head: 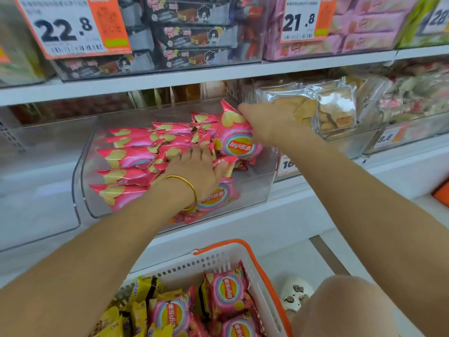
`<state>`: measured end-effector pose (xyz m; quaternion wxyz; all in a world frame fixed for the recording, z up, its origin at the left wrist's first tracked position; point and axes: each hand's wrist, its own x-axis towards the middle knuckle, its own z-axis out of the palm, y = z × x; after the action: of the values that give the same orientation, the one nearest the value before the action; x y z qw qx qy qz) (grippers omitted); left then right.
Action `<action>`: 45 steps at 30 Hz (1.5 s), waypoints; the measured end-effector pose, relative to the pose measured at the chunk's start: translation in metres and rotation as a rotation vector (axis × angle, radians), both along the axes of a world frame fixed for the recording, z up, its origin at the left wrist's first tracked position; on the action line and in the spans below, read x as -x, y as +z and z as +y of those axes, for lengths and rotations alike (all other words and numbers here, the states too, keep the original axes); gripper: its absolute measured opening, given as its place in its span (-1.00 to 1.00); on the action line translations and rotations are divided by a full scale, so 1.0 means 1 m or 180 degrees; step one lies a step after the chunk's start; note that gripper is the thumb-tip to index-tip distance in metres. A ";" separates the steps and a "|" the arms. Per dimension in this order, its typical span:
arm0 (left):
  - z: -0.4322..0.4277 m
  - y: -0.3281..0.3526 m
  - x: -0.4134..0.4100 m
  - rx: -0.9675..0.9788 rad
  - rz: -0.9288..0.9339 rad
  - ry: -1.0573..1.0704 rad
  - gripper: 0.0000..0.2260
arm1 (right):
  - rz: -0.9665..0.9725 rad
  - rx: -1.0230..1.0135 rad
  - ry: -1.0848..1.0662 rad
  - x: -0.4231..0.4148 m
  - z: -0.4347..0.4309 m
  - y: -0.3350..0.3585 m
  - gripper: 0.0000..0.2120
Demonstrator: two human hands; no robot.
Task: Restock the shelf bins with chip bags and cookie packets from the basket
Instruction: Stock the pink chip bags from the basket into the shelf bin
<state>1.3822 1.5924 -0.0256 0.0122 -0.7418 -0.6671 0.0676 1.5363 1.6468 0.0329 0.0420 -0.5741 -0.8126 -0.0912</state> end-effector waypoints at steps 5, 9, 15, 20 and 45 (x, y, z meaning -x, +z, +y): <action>-0.002 -0.003 0.009 -0.0103 0.0189 -0.0068 -0.38 | -0.0289 0.0137 -0.0061 0.013 0.002 0.016 -0.61; -0.003 -0.004 0.011 -0.0149 0.0291 -0.0066 -0.39 | -0.0443 -0.0008 -0.0144 0.019 -0.009 0.024 -0.62; -0.005 -0.004 0.009 -0.0193 0.0313 -0.0085 -0.39 | -0.0822 -0.0175 -0.0307 0.038 -0.011 0.029 -0.64; -0.005 -0.004 0.010 -0.0274 0.0284 -0.0134 -0.39 | -0.1157 0.0221 -0.0161 0.052 0.006 0.007 -0.63; -0.063 -0.019 0.045 -0.1809 -0.0960 -0.1742 -0.54 | 0.1616 -0.0414 0.0728 -0.014 -0.063 -0.022 -0.66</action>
<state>1.3377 1.5298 -0.0444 0.1360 -0.8603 -0.4319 -0.2341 1.5501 1.5843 0.0106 0.2908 -0.4793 -0.8280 0.0089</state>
